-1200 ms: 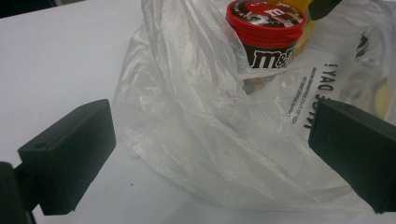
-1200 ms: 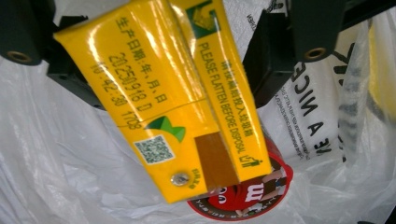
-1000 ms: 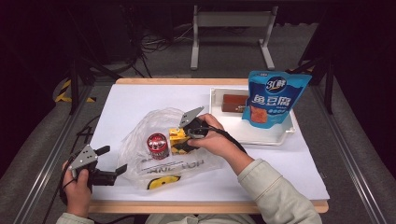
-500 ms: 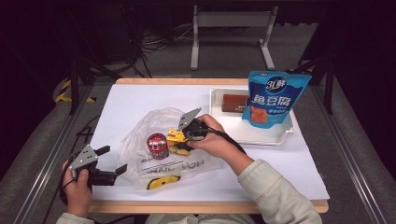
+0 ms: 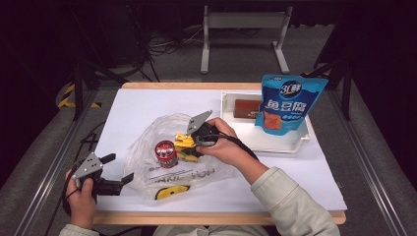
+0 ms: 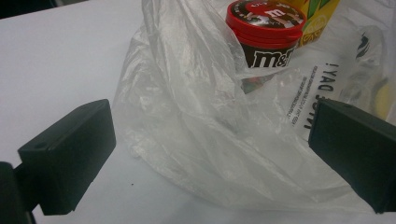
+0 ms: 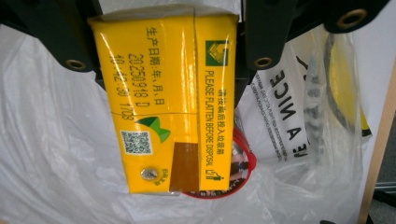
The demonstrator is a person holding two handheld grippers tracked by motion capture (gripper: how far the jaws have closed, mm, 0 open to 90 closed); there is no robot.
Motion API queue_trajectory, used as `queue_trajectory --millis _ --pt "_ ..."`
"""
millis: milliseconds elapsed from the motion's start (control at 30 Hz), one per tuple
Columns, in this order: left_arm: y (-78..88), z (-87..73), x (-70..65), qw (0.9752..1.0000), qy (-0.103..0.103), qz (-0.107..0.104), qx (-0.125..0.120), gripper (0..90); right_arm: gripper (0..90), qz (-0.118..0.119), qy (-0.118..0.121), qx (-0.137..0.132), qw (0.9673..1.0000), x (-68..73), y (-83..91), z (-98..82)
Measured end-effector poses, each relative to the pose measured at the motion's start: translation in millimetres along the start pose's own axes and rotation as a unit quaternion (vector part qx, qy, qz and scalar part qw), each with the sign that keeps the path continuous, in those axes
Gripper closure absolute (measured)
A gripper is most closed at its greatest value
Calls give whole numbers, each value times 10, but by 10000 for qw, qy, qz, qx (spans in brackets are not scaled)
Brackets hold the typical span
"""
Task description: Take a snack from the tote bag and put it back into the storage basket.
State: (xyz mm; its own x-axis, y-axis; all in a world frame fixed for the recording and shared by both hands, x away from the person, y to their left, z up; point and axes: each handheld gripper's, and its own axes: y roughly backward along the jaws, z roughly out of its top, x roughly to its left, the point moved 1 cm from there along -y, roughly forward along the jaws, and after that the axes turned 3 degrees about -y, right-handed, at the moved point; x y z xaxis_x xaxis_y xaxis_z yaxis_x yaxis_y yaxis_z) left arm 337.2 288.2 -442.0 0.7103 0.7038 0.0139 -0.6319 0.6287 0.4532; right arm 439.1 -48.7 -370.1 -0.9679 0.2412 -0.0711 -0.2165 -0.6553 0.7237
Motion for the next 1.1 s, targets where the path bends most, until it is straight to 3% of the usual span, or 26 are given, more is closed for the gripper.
queue_trajectory --millis 533,1100 --pt "0 0 1 10000 0 5 -4 13 557 24 10 -280 9996 -17 345 223" --pt "13 4 0 10000 -11 8 -71 12 556 -19 -8 -436 9990 -74 630 348"
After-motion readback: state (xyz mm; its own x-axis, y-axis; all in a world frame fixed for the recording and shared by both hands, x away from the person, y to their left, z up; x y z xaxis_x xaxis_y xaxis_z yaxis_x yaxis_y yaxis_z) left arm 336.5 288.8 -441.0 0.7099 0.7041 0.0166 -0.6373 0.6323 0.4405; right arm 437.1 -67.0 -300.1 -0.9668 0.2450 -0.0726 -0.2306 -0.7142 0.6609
